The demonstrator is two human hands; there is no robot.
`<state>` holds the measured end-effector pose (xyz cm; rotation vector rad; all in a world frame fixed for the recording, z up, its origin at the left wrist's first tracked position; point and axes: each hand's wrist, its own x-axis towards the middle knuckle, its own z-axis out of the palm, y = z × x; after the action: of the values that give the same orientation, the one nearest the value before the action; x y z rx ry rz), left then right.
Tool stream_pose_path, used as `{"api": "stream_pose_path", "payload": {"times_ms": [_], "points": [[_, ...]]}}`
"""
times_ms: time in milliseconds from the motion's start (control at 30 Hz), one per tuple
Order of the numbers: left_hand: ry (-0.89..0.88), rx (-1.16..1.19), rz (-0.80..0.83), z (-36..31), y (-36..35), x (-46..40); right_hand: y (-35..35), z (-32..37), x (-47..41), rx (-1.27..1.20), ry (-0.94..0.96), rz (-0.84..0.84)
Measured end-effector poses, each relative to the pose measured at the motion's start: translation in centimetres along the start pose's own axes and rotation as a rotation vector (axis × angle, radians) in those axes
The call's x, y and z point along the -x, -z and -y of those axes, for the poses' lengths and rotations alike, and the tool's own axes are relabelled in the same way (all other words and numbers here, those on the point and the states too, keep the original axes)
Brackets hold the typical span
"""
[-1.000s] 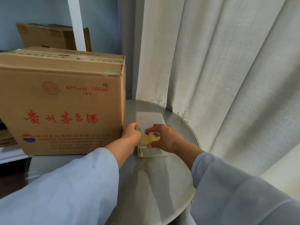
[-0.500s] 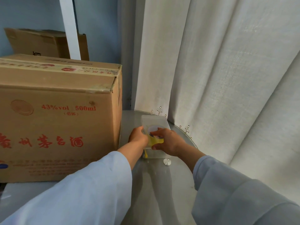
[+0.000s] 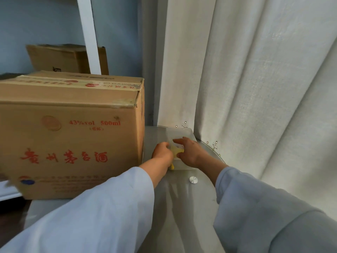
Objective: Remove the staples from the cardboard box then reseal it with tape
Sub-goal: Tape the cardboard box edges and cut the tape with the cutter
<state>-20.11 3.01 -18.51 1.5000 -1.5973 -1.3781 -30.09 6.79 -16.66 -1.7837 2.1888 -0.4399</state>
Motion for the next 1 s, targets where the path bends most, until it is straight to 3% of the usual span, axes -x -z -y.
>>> {"api": "stream_pose_path", "payload": {"times_ms": [167, 367, 467, 600, 667, 800, 867, 1000], "points": [[-0.052, 0.001, 0.039, -2.0, 1.3, 4.5, 2.1, 1.9, 2.7, -0.002, 0.0, -0.026], [-0.212, -0.237, 0.209, -6.3, 7.7, 12.7, 6.0, 4.9, 6.0, -0.012, 0.023, -0.144], [-0.39, -0.269, 0.055, -6.5, 12.3, 15.3, 6.3, 7.8, 7.4, -0.122, 0.067, -0.2], [-0.637, -0.431, -0.491, -6.4, 18.1, 17.0, 6.9, 13.1, 9.6, -0.28, 0.176, -0.314], [-0.667, -0.526, -0.632, -5.9, 20.2, 16.9, 7.3, 14.9, 10.7, -0.302, 0.226, -0.314], [-0.481, -0.778, -0.633, -3.9, 23.8, 15.7, 7.6, 16.9, 11.6, -0.29, 0.288, -0.209], [-0.43, -0.762, -0.618, -2.9, 24.5, 15.0, 7.1, 17.2, 11.0, -0.26, 0.259, -0.205], [-0.516, -0.627, -0.676, -2.5, 24.5, 14.0, 6.3, 17.2, 9.1, -0.195, 0.207, -0.262]]}}
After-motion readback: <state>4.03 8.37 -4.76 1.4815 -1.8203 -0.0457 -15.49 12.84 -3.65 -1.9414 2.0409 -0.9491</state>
